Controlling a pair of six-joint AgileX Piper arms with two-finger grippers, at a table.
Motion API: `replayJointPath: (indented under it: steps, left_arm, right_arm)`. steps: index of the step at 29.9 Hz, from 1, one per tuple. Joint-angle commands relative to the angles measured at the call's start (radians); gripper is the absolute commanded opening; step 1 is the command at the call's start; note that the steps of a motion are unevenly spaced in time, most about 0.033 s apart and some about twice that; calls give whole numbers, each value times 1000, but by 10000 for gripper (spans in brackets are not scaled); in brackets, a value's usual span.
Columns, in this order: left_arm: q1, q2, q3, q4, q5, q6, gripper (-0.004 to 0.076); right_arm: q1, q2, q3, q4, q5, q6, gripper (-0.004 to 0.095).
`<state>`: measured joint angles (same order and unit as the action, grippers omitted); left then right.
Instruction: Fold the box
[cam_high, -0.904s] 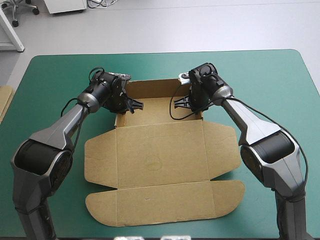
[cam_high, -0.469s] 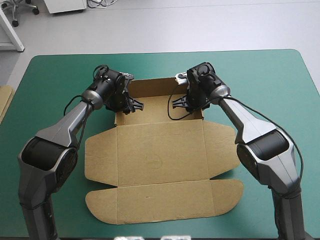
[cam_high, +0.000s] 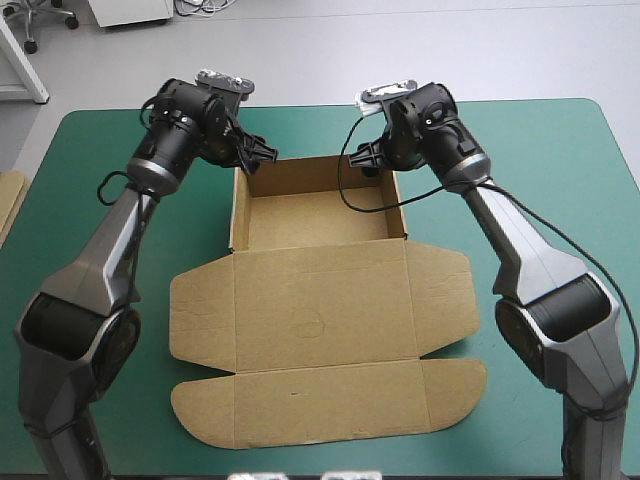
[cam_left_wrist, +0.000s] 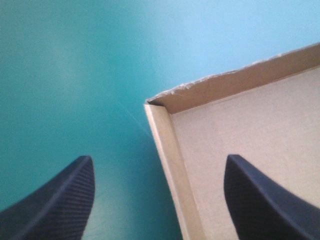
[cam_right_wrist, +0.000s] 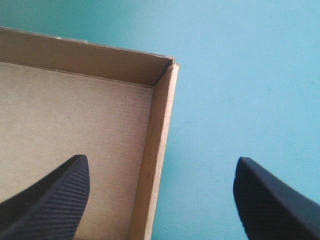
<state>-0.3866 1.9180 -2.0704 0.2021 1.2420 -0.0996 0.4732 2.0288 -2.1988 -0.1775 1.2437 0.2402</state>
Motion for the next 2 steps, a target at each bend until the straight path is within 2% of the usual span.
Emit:
replayJointPath:
  steps: [1, 2]
  left_arm:
    - [-4, -168, -14, 37, 27, 2, 342]
    - [-4, -194, 1, 37, 27, 17, 267]
  right_arm:
    - [-1, -162, -34, -28, 2, -68, 509]
    - [-1, -186, -26, -26, 2, -90, 394]
